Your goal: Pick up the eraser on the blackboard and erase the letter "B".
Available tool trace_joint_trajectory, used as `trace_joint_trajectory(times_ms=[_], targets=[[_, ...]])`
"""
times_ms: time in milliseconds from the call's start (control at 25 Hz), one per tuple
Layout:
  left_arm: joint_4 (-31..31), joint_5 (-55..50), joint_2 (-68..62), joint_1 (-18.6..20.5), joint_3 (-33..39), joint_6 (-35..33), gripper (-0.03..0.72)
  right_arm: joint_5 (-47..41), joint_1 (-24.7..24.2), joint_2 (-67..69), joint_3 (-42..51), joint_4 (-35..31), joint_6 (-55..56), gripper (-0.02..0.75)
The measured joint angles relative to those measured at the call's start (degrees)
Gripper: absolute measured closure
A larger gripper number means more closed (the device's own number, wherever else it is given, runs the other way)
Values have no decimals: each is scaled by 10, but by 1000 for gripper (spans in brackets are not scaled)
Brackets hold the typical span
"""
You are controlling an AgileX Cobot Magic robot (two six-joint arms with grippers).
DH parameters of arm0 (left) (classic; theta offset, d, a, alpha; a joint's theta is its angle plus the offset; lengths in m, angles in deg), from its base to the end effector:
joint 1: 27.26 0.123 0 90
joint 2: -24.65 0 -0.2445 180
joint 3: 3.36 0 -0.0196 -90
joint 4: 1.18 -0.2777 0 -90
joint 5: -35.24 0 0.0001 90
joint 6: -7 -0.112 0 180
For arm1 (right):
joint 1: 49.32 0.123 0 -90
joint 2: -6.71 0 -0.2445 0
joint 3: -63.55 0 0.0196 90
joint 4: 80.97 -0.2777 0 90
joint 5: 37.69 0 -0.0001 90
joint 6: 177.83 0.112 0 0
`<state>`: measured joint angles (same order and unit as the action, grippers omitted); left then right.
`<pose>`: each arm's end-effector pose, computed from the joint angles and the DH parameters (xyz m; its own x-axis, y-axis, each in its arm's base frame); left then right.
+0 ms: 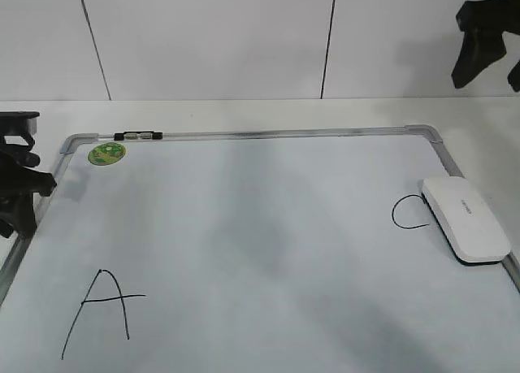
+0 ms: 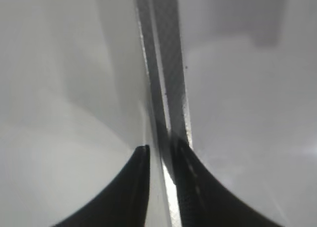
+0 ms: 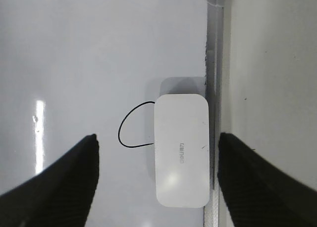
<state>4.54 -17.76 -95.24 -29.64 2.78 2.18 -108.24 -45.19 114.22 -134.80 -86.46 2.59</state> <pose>0.3593 -0.0239 0.0759 -0.9976 0.0653 -0.0212 0.0668 0.9946 -0.0791 0.3879 0.0381 0.2752 -0.9383 -0.0285 -0.3445 -0.0662 0.9930 0.0982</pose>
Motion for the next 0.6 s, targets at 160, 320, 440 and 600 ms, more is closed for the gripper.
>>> trace_joint_trajectory(times_ms=[160, 320, 440, 600], targets=[[-7, -4, 5, 0, 3, -2, 373, -4, 0, -21, 0, 0, 0, 146], [-7, -23, 38, 0, 5, -4, 353, -5, 0, -43, 0, 0, 0, 146], [-11, -50, 73, 0, -4, -4, 350, -7, 0, -70, 0, -1, 0, 146], [-19, -95, 127, 0, -15, -4, 350, -9, 0, -122, 0, -1, 0, 146]])
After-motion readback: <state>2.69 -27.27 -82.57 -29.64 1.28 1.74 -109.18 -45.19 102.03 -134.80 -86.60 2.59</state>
